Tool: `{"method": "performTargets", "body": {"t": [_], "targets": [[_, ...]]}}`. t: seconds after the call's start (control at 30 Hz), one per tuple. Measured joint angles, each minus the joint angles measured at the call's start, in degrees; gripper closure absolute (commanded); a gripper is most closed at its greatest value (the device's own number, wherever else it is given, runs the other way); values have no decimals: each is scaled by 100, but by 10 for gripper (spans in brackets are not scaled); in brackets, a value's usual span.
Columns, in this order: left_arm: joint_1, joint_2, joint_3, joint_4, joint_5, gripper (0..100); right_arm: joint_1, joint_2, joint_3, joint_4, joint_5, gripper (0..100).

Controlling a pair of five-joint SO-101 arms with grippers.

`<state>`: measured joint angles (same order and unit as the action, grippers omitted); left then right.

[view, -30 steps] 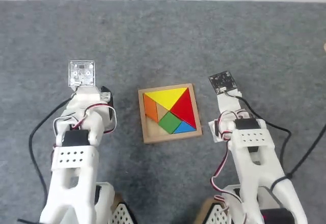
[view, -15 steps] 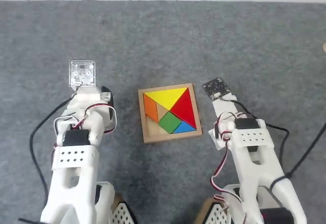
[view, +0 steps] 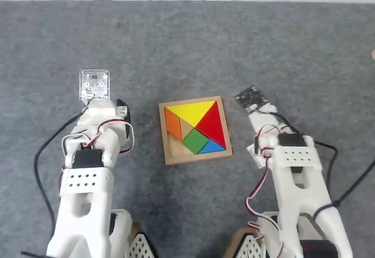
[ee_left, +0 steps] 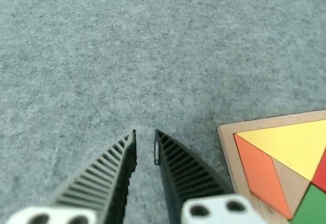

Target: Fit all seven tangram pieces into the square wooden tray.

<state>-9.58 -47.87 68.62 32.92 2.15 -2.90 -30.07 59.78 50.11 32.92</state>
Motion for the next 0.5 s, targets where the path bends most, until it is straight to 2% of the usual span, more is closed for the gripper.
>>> {"method": "performTargets", "body": {"t": [0.13,0.3,0.5], "targets": [[0,0,0,0,0,935,176,404,-26,-62,316,789],[9,-26,105,0,0,935,475,1336,-448,-396,360,789],[9,-35,105,0,0,935,484,2356,-1134,-440,378,790]]}}
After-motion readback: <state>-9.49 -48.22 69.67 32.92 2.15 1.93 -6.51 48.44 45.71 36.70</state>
